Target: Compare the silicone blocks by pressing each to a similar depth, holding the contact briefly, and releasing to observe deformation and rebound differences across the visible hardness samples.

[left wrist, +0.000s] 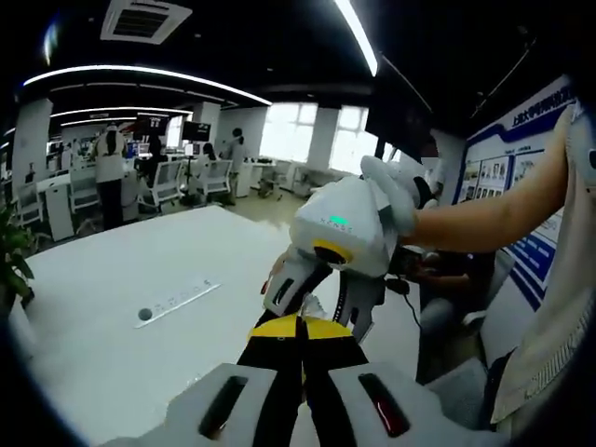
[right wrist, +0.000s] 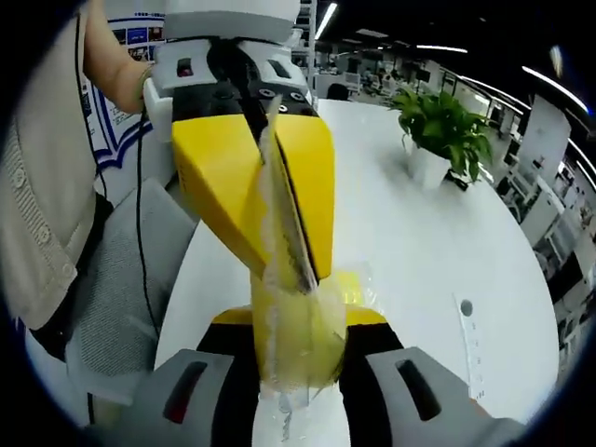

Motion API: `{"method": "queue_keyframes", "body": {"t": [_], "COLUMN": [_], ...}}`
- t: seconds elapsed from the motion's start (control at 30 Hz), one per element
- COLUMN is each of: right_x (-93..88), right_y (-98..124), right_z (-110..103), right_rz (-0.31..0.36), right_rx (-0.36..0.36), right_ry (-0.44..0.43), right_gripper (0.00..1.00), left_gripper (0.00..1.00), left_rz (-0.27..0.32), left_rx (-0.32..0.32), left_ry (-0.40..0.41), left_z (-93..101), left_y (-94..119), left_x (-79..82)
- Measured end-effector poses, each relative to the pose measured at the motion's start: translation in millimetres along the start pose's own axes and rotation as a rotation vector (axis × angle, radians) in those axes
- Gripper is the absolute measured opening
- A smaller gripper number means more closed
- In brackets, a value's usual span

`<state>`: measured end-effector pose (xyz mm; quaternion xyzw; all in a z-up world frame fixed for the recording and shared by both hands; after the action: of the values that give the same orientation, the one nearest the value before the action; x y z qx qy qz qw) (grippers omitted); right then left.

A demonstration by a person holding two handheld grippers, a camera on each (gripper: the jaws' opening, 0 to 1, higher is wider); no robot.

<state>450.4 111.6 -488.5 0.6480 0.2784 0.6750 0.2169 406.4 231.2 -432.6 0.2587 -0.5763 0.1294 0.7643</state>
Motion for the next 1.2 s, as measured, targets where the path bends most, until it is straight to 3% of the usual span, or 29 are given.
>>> {"method": "queue_keyframes", "body": {"t": [0.33,0.43,0.47,0.6,1.03,1.2], "right_x": [-0.7,-0.9,-2.0,-2.2,-4.9,-5.7], "right_y": [4.6,6.1,6.6,7.3,10.1,10.4], "right_z": [-5.4,-6.0,-8.5,-9.7,-11.6,-11.6], "right_rz": [-0.021,-0.017,-0.024,-0.025,-0.039,-0.042], "right_rx": [0.02,-0.011,0.011,0.017,0.019,-0.025], "right_ry": [0.01,0.09,0.052,0.052,0.051,0.08], "right_gripper": [0.17,0.17,0.16,0.15,0.16,0.19], "left_gripper": [0.0,0.0,0.0,0.0,0.0,0.0], "left_rz": [-0.005,-0.006,-0.007,-0.015,-0.027,-0.029], "left_rx": [-0.017,-0.022,-0.025,-0.026,-0.028,-0.021], "left_ry": [-0.016,-0.02,-0.022,-0.034,-0.045,-0.049], "left_z": [4.7,6.7,7.5,9.5,13.1,14.0], "left_y": [-2.2,-2.6,-2.8,-3.6,-6.1,-6.6], "left_x": [1.3,0.8,1.0,1.5,1.8,1.9]}}
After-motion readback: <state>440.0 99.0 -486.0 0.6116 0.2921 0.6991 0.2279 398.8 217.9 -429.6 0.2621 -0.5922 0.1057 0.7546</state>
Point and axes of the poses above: the point that each gripper's makers call its tool centre point, and the gripper's own axes: y roughly backward along the fingers, z roughly to its right, x roughly out of its top, the point moved 10 cm from there along y, roughly backward along the fingers, and after that the axes turned 4 degrees about z, right-handed, at the moved point
